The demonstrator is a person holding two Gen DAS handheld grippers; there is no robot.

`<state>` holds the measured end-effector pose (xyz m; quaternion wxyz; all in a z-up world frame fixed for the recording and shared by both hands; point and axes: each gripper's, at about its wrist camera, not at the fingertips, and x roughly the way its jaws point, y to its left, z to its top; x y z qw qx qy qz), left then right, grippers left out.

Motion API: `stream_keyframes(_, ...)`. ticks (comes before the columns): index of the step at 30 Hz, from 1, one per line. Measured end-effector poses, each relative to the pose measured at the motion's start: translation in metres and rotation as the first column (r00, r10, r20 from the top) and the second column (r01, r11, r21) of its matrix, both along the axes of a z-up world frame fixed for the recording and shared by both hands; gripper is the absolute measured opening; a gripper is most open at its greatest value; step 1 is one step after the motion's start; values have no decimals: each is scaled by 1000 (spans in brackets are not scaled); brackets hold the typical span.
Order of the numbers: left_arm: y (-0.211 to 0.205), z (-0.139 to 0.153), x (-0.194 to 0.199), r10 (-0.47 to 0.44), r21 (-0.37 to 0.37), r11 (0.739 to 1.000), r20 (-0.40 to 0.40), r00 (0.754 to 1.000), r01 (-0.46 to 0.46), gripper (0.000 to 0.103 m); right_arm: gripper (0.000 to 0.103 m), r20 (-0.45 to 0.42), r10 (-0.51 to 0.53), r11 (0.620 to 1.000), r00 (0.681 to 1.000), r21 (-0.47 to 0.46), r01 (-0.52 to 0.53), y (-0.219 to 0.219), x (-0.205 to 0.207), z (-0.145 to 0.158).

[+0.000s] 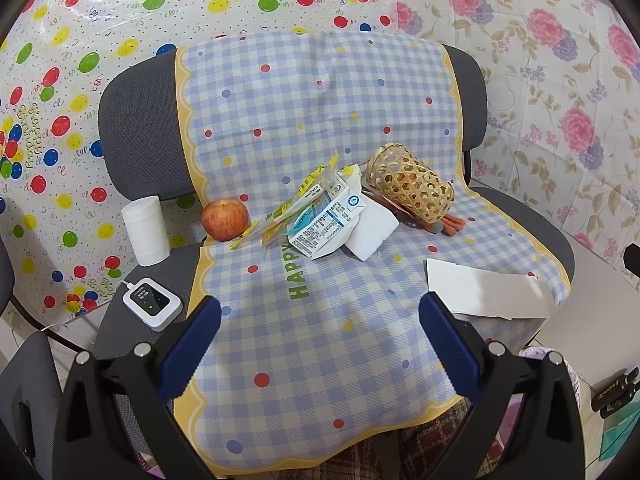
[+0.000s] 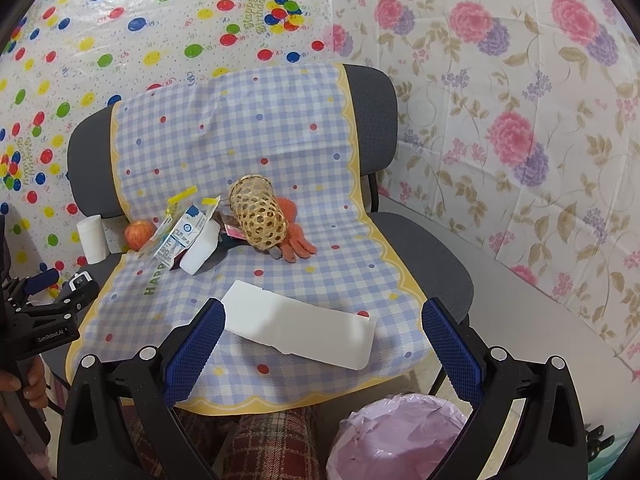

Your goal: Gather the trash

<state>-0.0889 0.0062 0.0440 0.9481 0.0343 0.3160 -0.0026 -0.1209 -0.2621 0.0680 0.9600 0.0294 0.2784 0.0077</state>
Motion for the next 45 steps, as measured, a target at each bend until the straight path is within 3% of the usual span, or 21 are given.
stream_keyframes(26, -1, -7, -2, -2, 4, 1000, -13, 1000, 2, 96, 97, 39, 17, 999, 999, -38, -16, 10, 4, -12)
stream_keyframes(29, 0, -9, 1, -2, 3, 1000, -17, 1000, 2, 96, 97, 59, 26, 999, 998, -43, -23, 5, 9, -19)
stream_keyframes(31, 1, -11, 3, -6, -4, 1000, -17, 1000, 5, 96, 97, -20, 36, 998, 999, -46, -37, -1, 19, -28)
stream_keyframes(37, -2, -23, 12, -15, 5, 1000, -23, 1000, 15, 96, 97, -104, 96, 993, 990, -56, -103, -3, 39, -58)
stream_keyframes(45, -11, -37, 25, -55, 1, 998, -56, 997, 55, 96, 97, -56, 214, 974, 975, -60, -217, 19, 64, -91)
